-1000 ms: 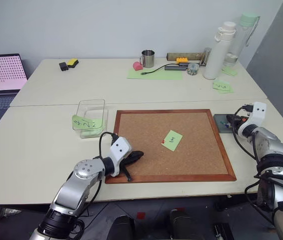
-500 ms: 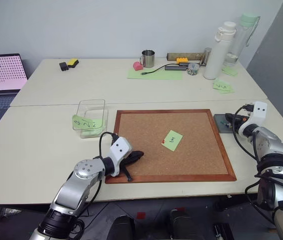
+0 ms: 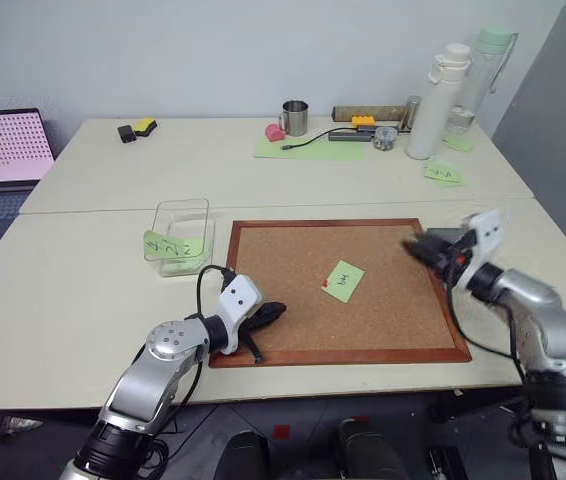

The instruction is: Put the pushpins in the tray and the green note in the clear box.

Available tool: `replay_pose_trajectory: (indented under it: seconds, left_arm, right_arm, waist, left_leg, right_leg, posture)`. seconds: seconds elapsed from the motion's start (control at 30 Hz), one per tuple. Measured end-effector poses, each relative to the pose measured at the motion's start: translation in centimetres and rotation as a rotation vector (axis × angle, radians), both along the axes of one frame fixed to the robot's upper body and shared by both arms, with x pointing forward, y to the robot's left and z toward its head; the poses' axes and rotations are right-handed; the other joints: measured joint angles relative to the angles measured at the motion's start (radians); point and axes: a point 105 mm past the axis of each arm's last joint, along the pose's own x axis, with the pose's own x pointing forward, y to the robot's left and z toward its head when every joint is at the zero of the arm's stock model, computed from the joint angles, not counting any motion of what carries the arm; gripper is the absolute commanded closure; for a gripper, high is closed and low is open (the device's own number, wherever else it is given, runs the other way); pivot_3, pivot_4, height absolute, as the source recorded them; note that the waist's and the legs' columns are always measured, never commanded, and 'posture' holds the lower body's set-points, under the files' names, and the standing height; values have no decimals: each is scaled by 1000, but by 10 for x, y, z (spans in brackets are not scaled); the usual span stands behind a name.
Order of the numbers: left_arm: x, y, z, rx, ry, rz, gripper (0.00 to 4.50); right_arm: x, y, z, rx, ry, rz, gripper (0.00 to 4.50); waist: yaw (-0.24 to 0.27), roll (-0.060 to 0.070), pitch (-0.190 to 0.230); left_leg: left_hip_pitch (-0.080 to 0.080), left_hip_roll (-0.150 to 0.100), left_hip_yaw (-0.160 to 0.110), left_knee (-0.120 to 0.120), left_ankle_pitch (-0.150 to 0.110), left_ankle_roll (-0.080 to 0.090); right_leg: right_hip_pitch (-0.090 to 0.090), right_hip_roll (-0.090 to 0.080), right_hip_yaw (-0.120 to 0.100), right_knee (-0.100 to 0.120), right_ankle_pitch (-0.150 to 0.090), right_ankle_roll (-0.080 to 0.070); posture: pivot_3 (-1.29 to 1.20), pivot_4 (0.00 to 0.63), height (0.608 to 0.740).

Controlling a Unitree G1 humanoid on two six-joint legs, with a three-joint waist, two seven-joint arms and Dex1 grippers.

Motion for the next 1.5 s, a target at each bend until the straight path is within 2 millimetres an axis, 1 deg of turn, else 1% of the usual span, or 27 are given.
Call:
replay_pose_trajectory:
  seconds: [0.1,0.13,0.2,0.27,0.43,0.57,0.73,0.9,1.1,1.17,1.2,1.23,1.33,1.37,1.43,1.5]
  left_arm:
    - [0,0,0,0,-1,-1,4500]
    - [1,0,1,1,-2,-1,4500]
    - [1,-1,1,1,-4,-1,4500]
    - [1,-1,1,1,-3,-3,4500]
    - [1,-1,1,0,-1,-10,4500]
    - [1,-1,1,0,-1,-11,4500]
    - [0,-1,1,0,-1,-7,4500]
    - [-1,-1,1,-1,-4,1,4500]
    - [-2,0,1,-1,-4,3,4500]
    - [-2,0,1,-1,-4,3,4500]
    - [-2,0,1,-1,-4,3,4500]
    - [-2,0,1,-1,-4,3,4500]
    - [-2,0,1,0,-4,4,4500]
    - [-2,0,1,0,-4,4,4500]
    - [-2,0,1,0,-3,4,4500]
    - [-3,0,1,0,-2,4,4500]
  right_arm:
    - [-19,35,0,-28,-17,108,2644]
    - [-24,48,-3,-42,-17,148,2644]
    - [-28,63,-12,-88,-10,179,2644]
    - [-28,71,-20,-110,-2,175,2644]
    - [-19,84,-33,-129,13,172,2644]
    - [-9,88,-39,-137,18,162,2644]
    - [-7,96,-51,-134,49,172,2644]
    - [-9,107,-56,-125,55,196,2644]
    - [-2,114,-58,-155,50,189,2644]
    - [-1,115,-58,-154,45,182,2999]
    - [-1,115,-58,-152,45,177,3069]
    - [0,115,-58,-149,46,172,3380]
    - [1,113,-59,-142,50,165,4023]
    - [1,114,-59,-137,51,166,4327]
    - [1,114,-59,-135,53,164,4494]
    - [1,113,-59,-131,55,162,4494]
  waist:
    - [0,0,0]
    - [1,-1,0]
    - [3,-1,0]
    - [3,-1,0]
    - [3,-1,0]
    - [4,-2,0]
    - [2,-2,0]
    - [2,-2,0]
    - [1,-2,0]
    - [1,-2,0]
    - [1,-2,0]
    - [1,-2,0]
    - [1,-2,0]
    - [1,-2,0]
    - [1,-2,0]
    - [1,-2,0]
  left_leg:
    - [0,0,0,0,0,0]
    - [0,0,0,0,0,0]
    - [0,0,0,0,0,0]
    - [0,-1,0,0,0,0]
    - [0,-1,0,0,0,0]
    - [0,-1,0,0,0,0]
    - [0,-1,0,0,0,0]
    - [0,0,0,0,0,0]
    - [0,0,0,0,0,0]
    - [0,0,0,0,0,0]
    - [0,0,0,0,0,0]
    - [0,0,0,0,0,0]
    - [0,0,0,0,0,0]
    - [0,0,0,0,0,0]
    - [0,0,0,0,0,0]
    - [0,0,0,0,0,0]
  right_leg:
    - [0,0,0,0,0,0]
    - [0,0,-1,-1,0,0]
    - [0,-1,-1,-1,0,0]
    - [0,-1,-1,-1,0,0]
    - [-1,-1,-1,-1,0,0]
    - [-1,-1,-1,-1,0,0]
    - [-1,-1,-1,-1,0,0]
    - [-1,-1,-1,-1,0,0]
    - [-1,0,-1,-1,0,0]
    - [-1,0,-1,-1,0,0]
    - [-1,0,-1,-1,0,0]
    - [-1,0,-1,-1,0,0]
    - [-1,0,-1,-1,0,0]
    - [-1,0,-1,-1,0,0]
    - [-1,0,-1,-1,0,0]
    - [-1,0,-1,-1,0,0]
  posture:
    - [0,150,740]
    - [0,150,740]
    - [0,150,740]
    - [0,150,740]
    - [0,150,740]
    - [0,150,740]
    - [0,150,740]
    - [0,150,740]
    - [0,150,740]
    - [0,150,740]
    - [0,150,740]
    - [0,150,740]
    - [0,150,740]
    - [0,150,740]
    - [0,150,740]
    - [0,150,740]
